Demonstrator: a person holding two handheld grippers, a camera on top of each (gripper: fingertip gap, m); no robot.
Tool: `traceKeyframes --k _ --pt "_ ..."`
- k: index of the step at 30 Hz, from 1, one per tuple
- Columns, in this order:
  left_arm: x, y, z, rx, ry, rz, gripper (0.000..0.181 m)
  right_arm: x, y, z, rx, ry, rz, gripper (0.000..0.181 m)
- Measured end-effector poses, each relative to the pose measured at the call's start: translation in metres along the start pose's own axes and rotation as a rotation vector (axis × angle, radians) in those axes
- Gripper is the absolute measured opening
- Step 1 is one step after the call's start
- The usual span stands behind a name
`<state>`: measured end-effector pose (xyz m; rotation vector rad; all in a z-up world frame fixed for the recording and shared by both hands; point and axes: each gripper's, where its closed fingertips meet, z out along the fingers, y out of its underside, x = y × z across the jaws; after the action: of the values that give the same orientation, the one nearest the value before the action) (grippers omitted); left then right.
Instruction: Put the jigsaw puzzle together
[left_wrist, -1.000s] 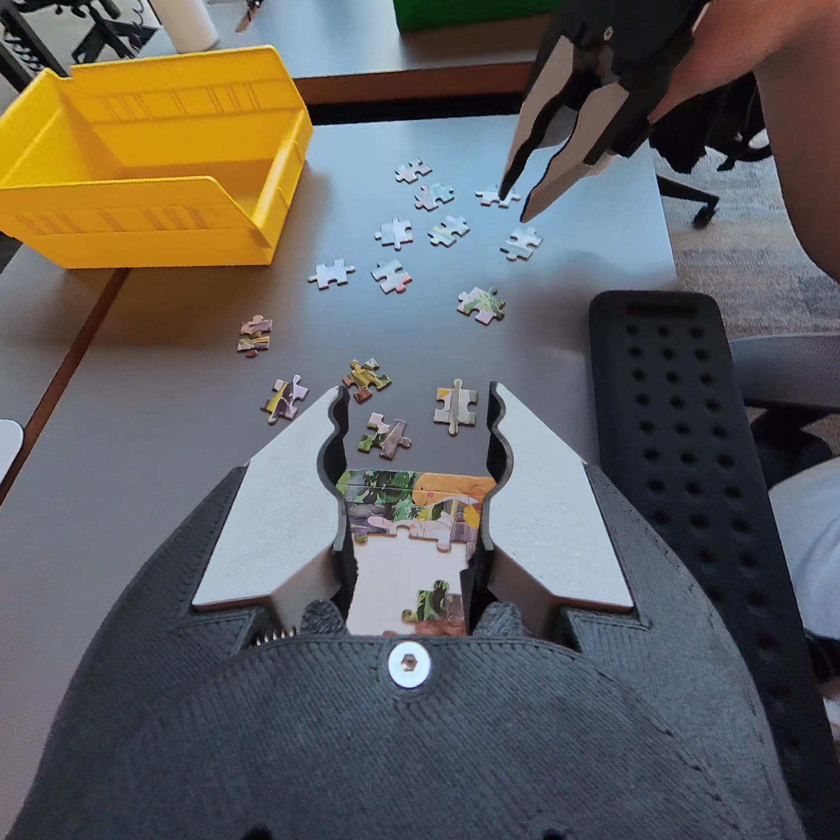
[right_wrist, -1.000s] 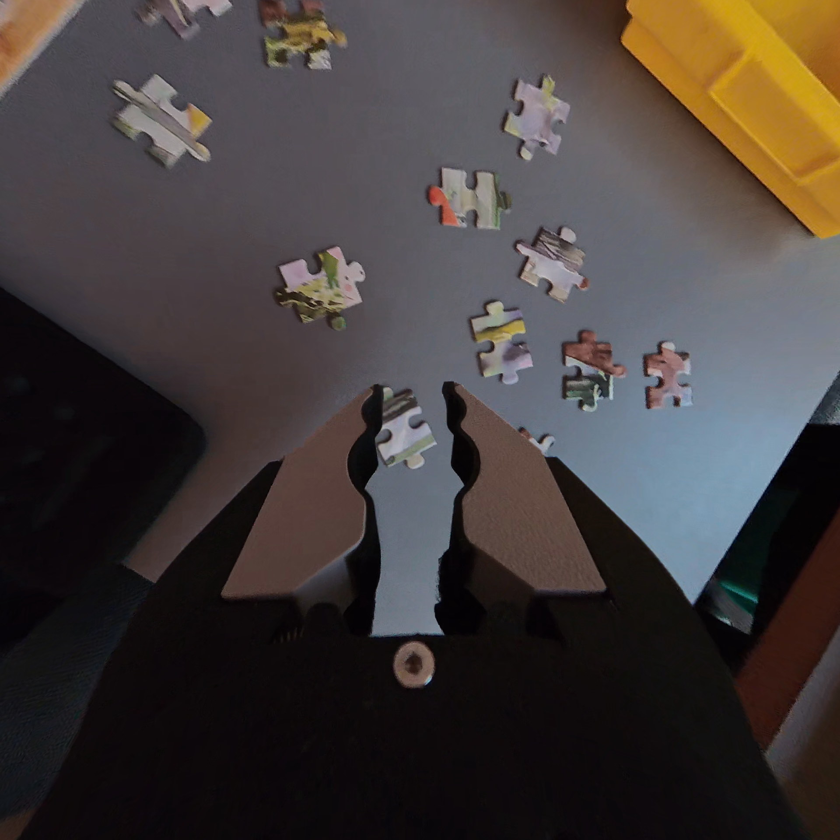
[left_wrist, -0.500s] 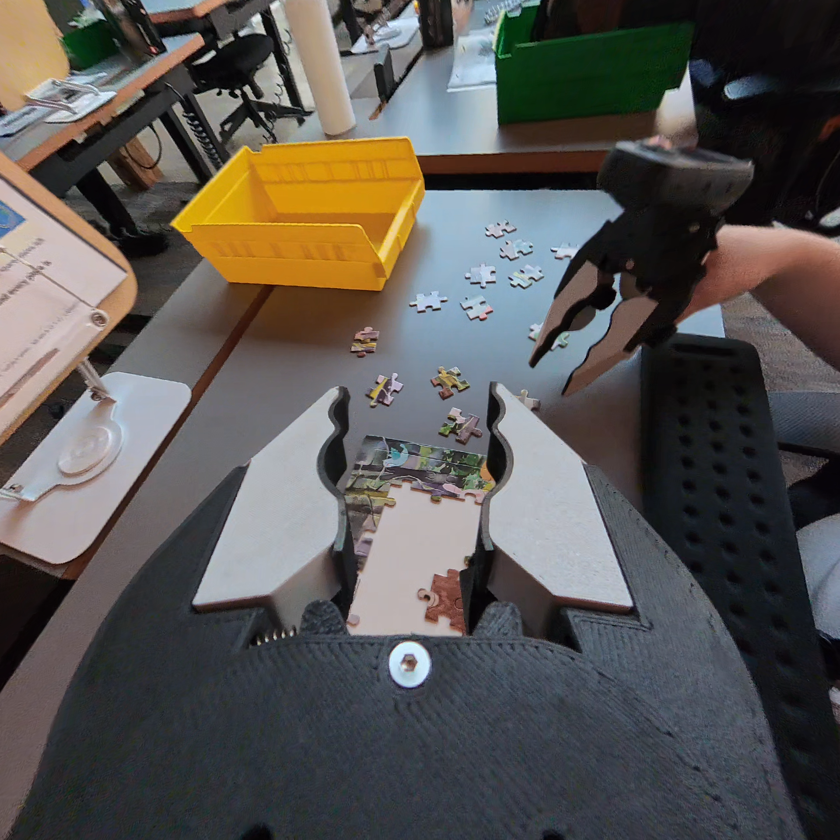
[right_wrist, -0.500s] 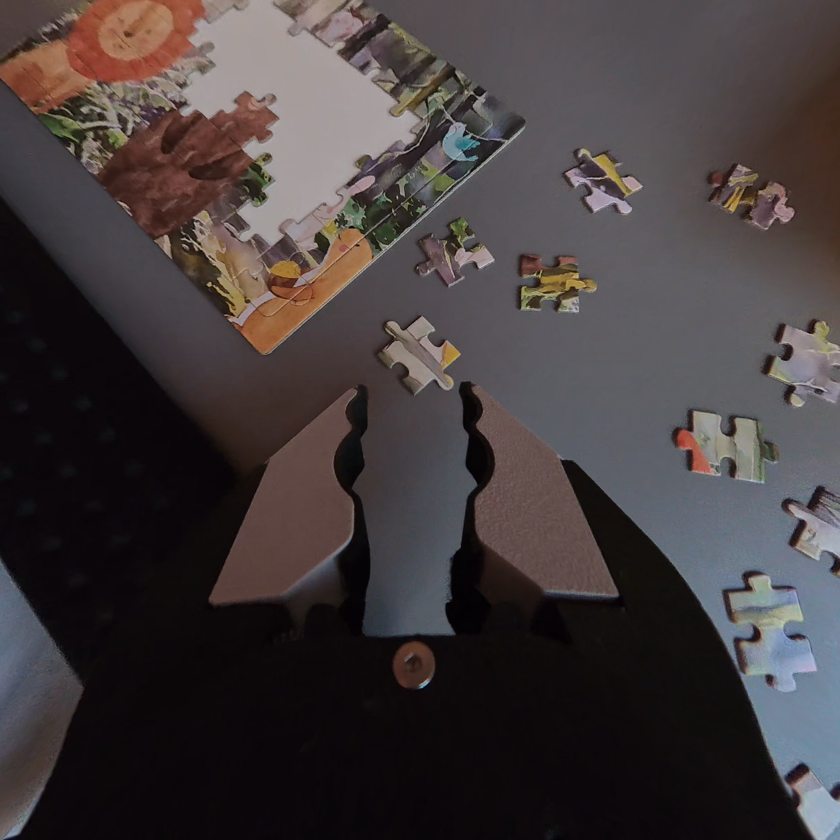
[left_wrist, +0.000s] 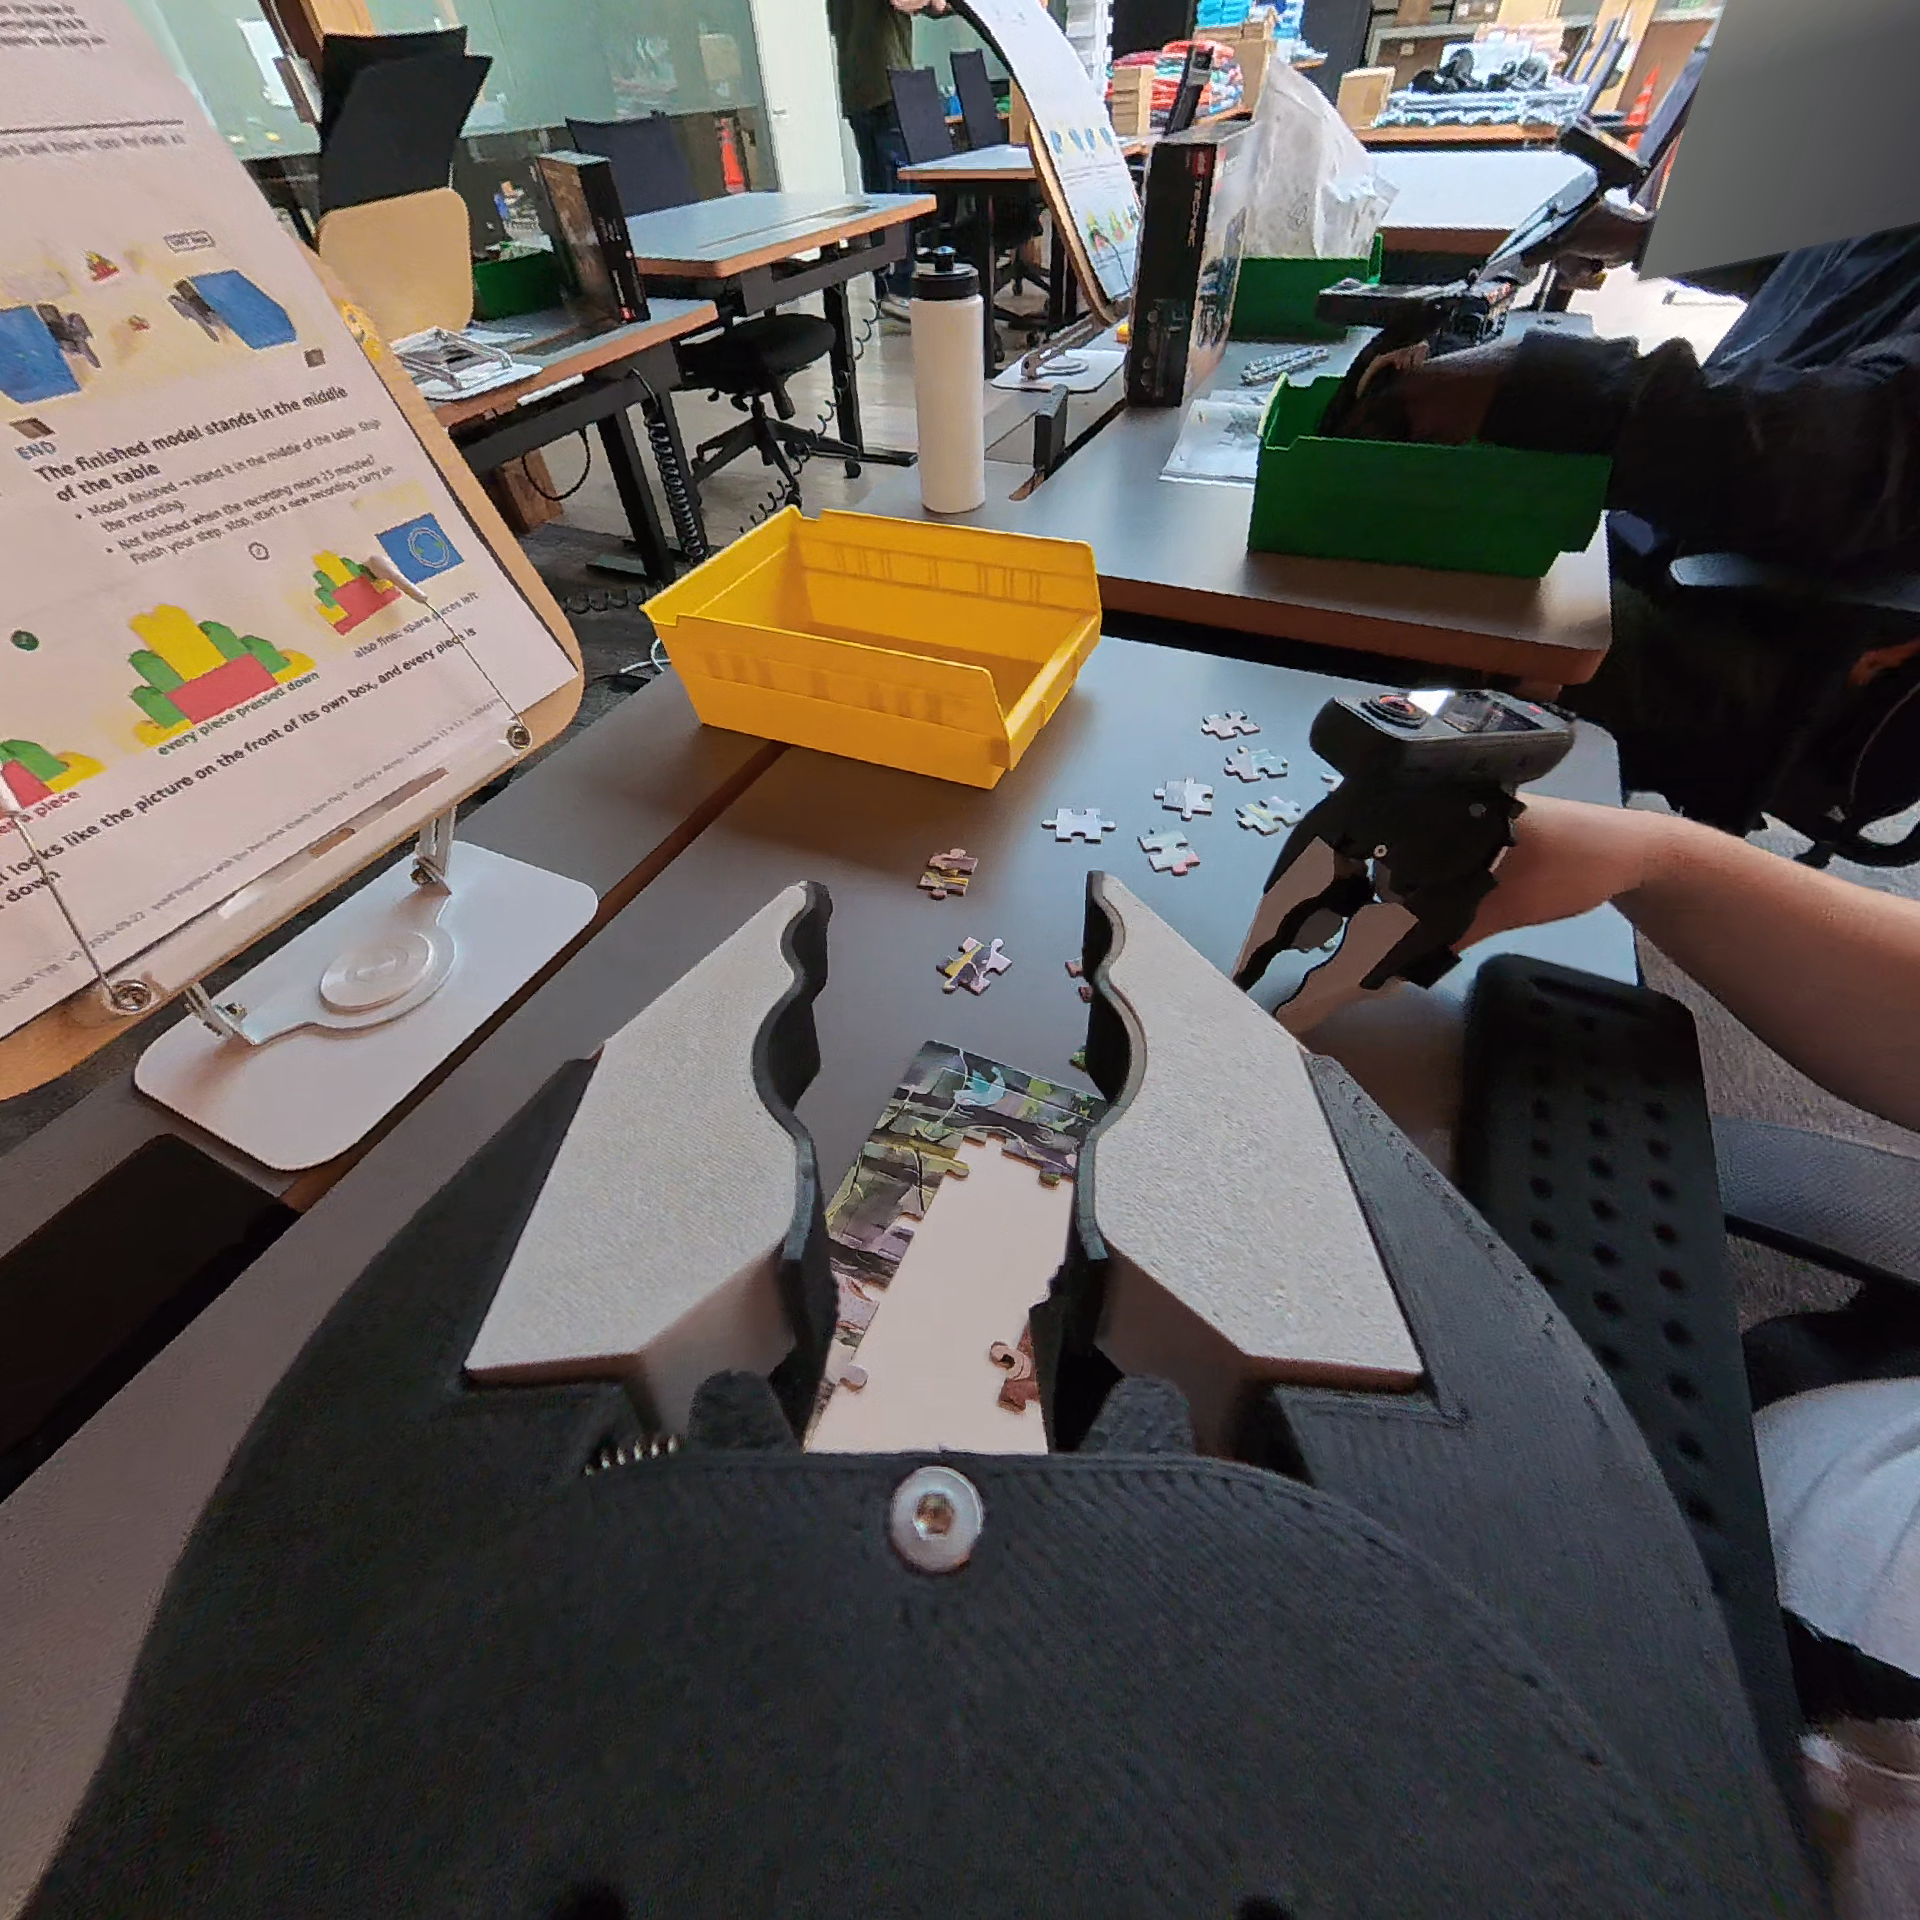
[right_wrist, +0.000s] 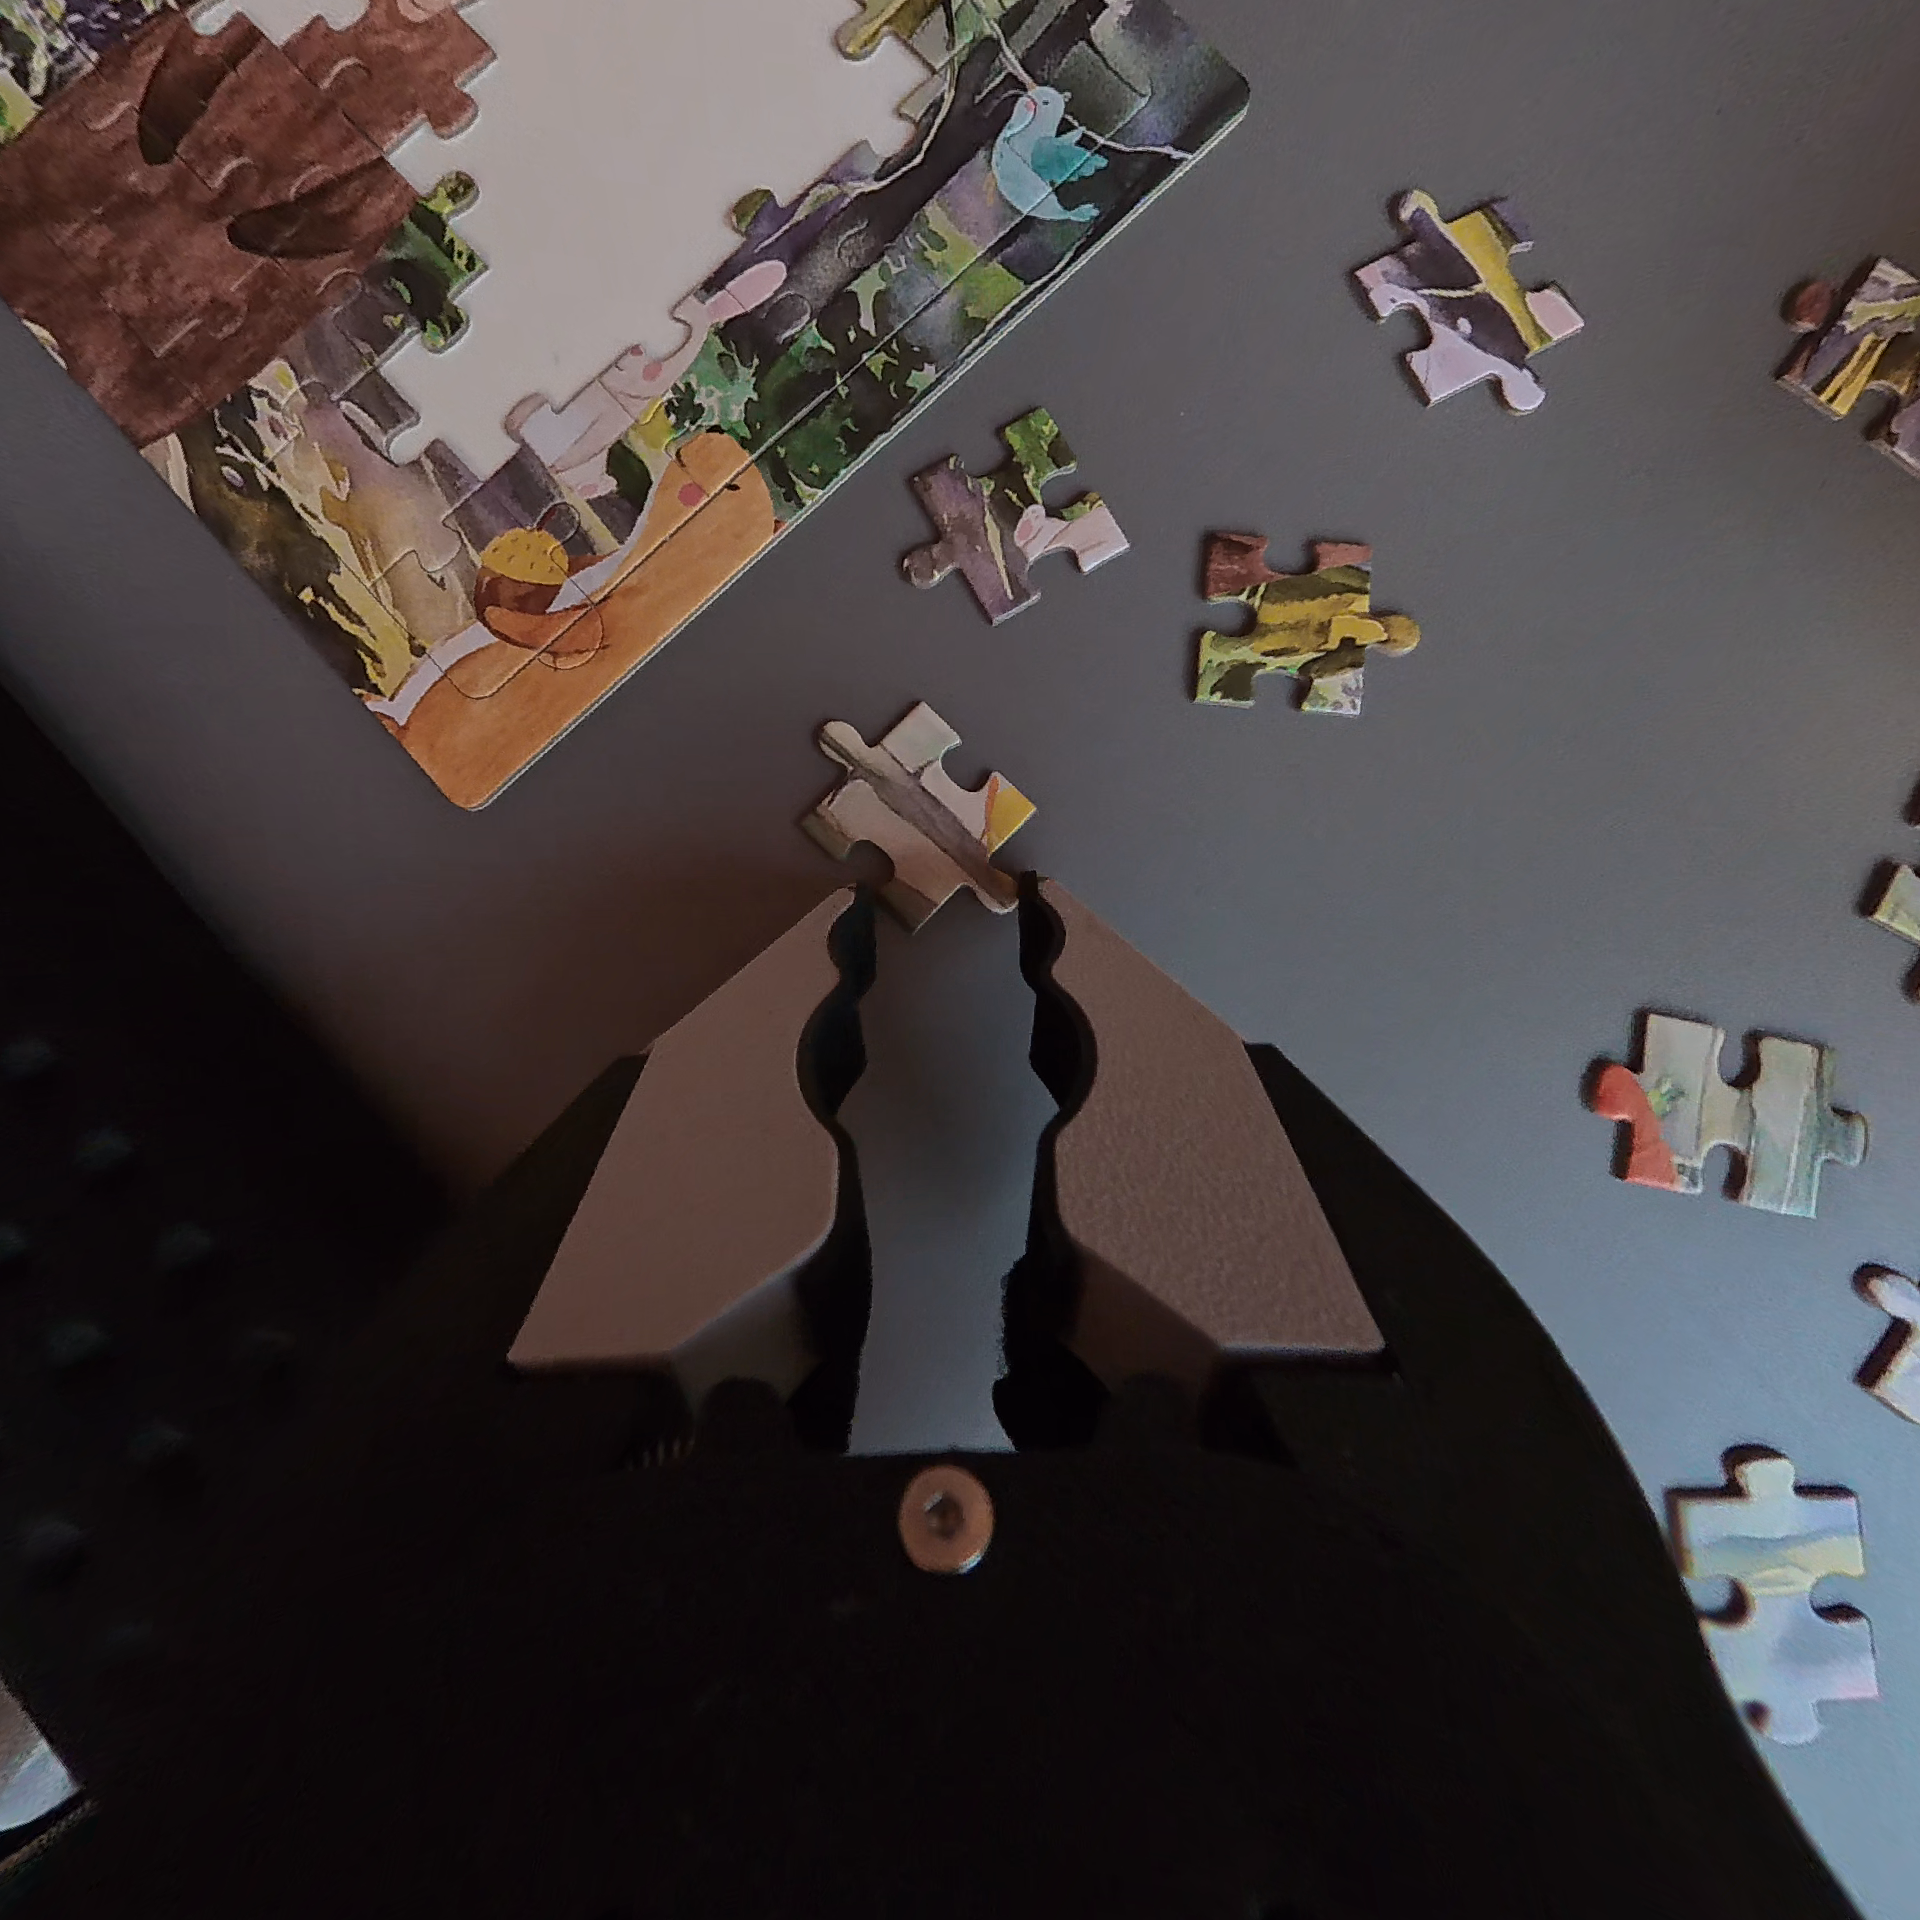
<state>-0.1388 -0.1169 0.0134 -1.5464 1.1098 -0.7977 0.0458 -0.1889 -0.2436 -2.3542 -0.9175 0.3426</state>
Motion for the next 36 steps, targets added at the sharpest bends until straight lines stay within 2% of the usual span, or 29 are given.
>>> traceKeyframes --k 6,10,14,15,18,20,23,26,29,30,36 --pt "0.001 -0.001 -0.003 0.002 0.006 -0.005 0.048 -0.001 0.001 -0.001 -0.052 -0.064 -0.117 0.025" --pt "0.002 -0.005 -0.008 0.015 0.006 0.003 0.048 -0.002 -0.008 -0.008 -0.061 -0.072 -0.307 0.025" --pt "0.001 -0.008 -0.012 0.027 0.0 0.003 0.048 -0.01 -0.039 -0.024 -0.094 -0.081 -0.596 0.024" --pt "0.0 -0.009 -0.013 0.03 -0.001 0.003 0.048 -0.014 -0.05 -0.027 -0.111 -0.099 -0.67 0.0" --pt "-0.001 -0.01 -0.016 0.036 -0.008 0.006 0.049 -0.026 -0.087 -0.025 -0.149 -0.123 -0.825 0.0" --pt "-0.002 -0.01 -0.02 0.041 -0.016 0.004 0.049 -0.025 -0.09 -0.021 -0.282 -0.113 -0.877 0.0" --pt "-0.004 -0.012 -0.025 0.054 -0.019 0.0 0.049 -0.014 -0.092 -0.014 -0.378 -0.04 -0.955 0.0" --pt "-0.007 -0.015 -0.03 0.071 -0.023 -0.001 0.049 -0.007 -0.088 -0.004 -0.406 -0.01 -0.862 0.005" --pt "-0.008 -0.016 -0.031 0.08 -0.014 -0.016 0.049 0.008 -0.079 0.007 -0.377 0.069 -0.579 0.034" --pt "-0.008 -0.016 -0.031 0.079 -0.011 -0.018 0.049 0.005 -0.072 0.009 -0.348 0.052 -0.482 0.042" --pt "-0.003 -0.017 -0.028 0.079 0.006 -0.011 0.048 0.009 -0.051 0.02 -0.078 0.059 -0.056 0.05"
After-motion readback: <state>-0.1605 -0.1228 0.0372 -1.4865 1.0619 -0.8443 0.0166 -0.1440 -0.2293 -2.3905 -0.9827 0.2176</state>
